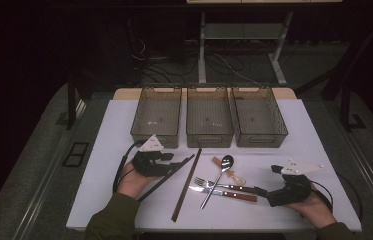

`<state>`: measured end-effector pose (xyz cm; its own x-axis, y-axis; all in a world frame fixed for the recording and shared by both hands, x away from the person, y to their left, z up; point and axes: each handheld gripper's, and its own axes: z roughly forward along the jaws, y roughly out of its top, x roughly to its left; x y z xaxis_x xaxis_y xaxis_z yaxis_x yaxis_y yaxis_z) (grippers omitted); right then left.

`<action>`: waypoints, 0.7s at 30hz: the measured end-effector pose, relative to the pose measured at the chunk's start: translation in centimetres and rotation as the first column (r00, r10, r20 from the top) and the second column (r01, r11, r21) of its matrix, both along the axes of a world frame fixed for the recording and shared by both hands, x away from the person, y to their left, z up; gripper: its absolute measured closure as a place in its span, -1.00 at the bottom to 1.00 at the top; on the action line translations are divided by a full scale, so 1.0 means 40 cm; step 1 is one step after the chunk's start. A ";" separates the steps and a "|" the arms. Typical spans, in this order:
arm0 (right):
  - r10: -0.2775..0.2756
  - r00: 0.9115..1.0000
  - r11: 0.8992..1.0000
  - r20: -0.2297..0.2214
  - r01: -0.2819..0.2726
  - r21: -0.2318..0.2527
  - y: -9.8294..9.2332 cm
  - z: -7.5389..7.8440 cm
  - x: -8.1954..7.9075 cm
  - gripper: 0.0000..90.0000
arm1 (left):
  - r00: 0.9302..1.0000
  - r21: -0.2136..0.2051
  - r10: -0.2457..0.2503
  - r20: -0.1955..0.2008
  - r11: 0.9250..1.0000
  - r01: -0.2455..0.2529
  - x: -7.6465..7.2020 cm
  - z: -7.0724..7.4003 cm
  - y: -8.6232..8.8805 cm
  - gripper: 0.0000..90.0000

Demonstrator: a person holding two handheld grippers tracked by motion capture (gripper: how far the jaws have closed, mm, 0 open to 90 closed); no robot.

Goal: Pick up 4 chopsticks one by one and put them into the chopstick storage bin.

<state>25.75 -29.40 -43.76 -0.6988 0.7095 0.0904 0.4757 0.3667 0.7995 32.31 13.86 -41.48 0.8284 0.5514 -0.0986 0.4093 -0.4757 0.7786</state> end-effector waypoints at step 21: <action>-0.001 1.000 1.000 0.001 0.001 -0.004 0.001 0.000 -0.002 -0.98 | 0.997 0.065 0.044 -0.063 0.997 -0.040 -0.067 -0.045 0.073 0.66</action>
